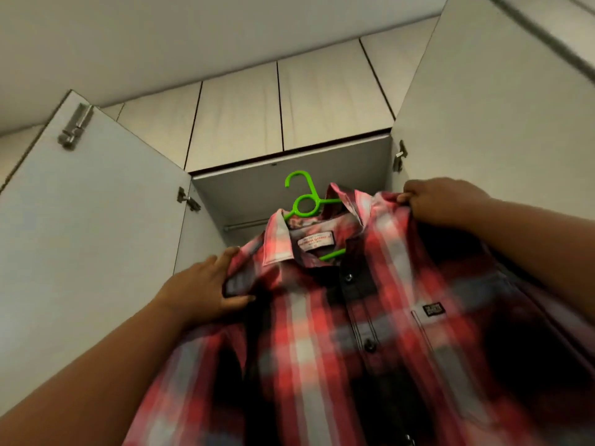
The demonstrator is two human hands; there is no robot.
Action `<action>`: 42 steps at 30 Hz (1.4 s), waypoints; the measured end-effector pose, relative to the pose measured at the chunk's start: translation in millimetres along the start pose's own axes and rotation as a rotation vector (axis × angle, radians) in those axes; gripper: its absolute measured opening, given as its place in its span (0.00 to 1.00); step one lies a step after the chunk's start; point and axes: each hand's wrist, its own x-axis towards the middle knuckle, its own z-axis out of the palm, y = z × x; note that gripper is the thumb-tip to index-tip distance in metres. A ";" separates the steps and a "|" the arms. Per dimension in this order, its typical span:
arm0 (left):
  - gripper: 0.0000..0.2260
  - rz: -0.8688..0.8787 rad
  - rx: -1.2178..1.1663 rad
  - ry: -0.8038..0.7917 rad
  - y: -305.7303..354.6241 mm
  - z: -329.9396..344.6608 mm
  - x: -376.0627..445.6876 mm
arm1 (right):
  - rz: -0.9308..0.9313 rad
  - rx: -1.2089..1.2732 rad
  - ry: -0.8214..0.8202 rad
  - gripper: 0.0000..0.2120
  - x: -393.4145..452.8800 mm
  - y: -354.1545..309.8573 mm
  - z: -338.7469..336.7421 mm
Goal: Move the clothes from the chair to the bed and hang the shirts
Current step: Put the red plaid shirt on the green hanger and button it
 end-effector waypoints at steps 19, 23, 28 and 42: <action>0.33 -0.120 0.060 -0.013 -153.0 249.6 134.2 | 0.115 -0.502 0.423 0.19 127.3 -120.2 131.4; 0.32 -0.111 0.016 0.028 -175.9 287.2 164.2 | 0.155 -0.504 0.478 0.16 157.6 -156.3 177.3; 0.32 -0.016 -0.050 0.122 -168.4 324.6 192.4 | 0.160 -0.507 0.496 0.17 187.3 -193.0 237.9; 0.31 0.102 -0.082 0.310 -154.0 362.5 251.0 | 0.174 -0.372 0.454 0.18 285.8 -188.3 373.8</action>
